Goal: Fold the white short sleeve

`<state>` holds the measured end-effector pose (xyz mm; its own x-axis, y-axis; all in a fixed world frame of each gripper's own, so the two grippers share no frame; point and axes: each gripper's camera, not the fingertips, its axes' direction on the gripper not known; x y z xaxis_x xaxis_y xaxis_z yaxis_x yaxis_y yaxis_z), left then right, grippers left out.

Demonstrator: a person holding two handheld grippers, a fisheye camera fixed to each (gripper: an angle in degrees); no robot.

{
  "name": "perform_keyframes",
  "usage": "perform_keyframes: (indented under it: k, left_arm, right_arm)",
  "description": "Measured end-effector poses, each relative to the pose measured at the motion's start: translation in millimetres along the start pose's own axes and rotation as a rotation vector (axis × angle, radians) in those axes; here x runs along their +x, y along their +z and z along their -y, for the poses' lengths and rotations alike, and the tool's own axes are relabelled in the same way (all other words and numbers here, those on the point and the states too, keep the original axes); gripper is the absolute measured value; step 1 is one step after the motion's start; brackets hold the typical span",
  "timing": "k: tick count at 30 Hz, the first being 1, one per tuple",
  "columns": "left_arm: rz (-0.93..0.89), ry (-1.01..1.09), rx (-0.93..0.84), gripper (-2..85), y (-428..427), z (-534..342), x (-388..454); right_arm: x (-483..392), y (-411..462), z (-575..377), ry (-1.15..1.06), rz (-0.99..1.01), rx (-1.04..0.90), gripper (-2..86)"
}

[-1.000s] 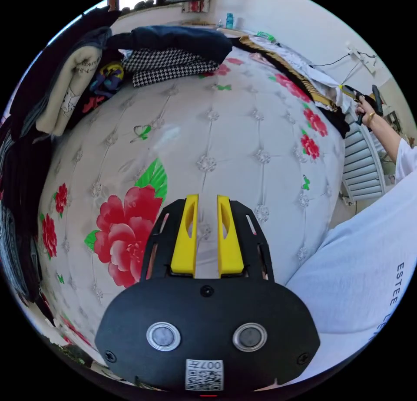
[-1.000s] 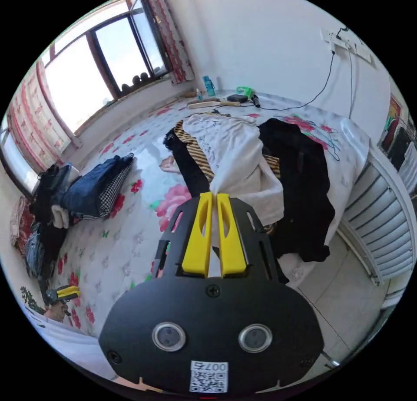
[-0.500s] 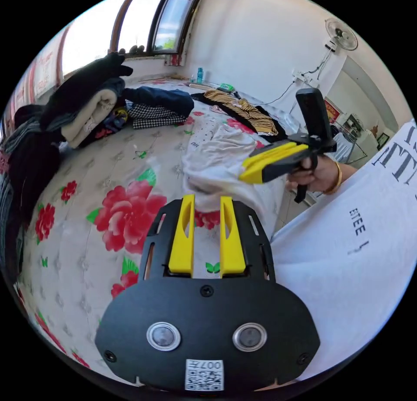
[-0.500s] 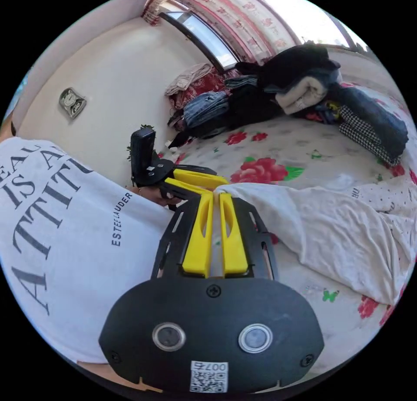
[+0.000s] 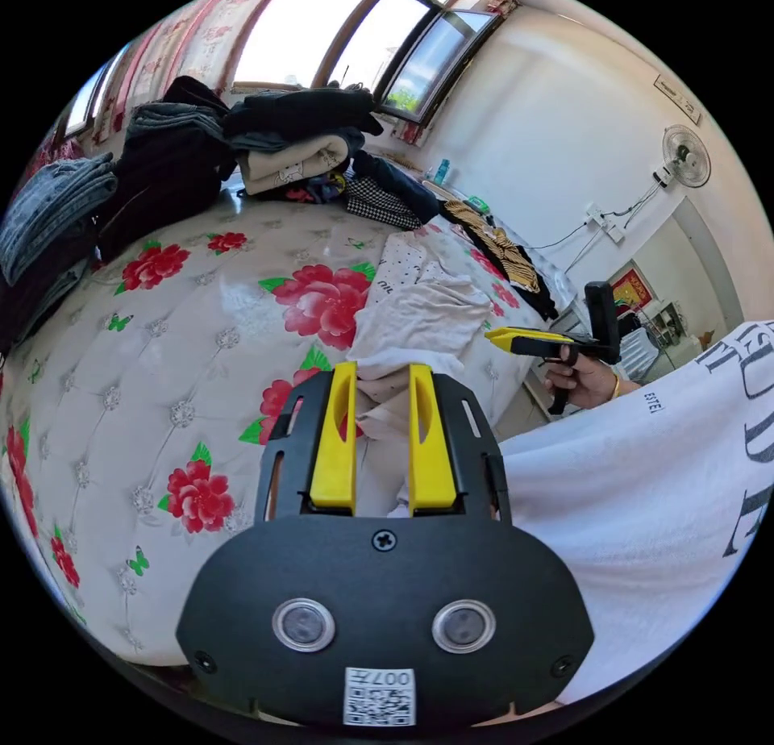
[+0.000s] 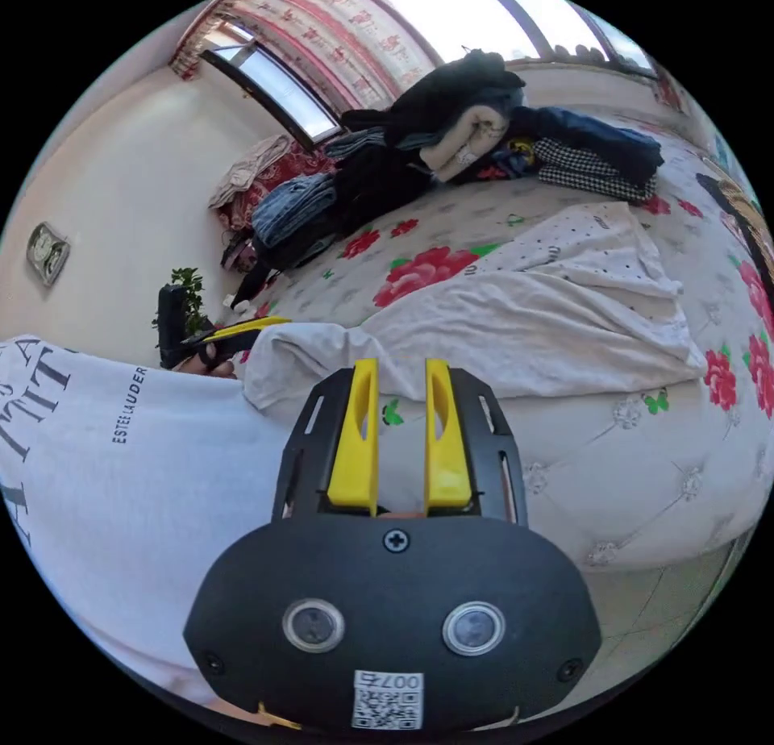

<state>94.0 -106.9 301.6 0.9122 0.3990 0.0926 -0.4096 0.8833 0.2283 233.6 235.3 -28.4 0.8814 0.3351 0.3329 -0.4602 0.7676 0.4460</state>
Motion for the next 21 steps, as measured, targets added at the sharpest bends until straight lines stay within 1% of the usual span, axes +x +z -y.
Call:
perform_keyframes:
  k: [6,12,14,16,18,20,21]
  left_arm:
    - [-0.067,0.000,-0.016,8.9,-13,0,-24]
    - [-0.060,-0.032,-0.005,9.6,-28,9,-49]
    - [-0.085,-0.041,-0.026,10.5,-23,15,-56]
    - [-0.137,-0.037,-0.094,11.1,-5,24,-58]
    - [-0.152,-0.030,-0.168,10.9,18,28,-55]
    - [-0.147,-0.030,-0.244,10.4,43,31,-51]
    - [-0.118,-0.031,-0.280,9.1,57,32,-50]
  right_arm:
    - [58,-29,27,0.133,-0.303,0.085,3.4]
    - [127,-26,61,0.280,-0.486,0.088,6.7]
    - [147,-18,68,0.321,-0.504,0.069,6.6]
    - [168,-6,73,0.362,-0.481,0.020,5.7]
    - [190,7,80,0.420,-0.402,-0.091,2.8]
    - [186,1,88,0.388,-0.344,-0.075,1.1]
    - [174,-11,93,0.324,-0.299,-0.008,0.7]
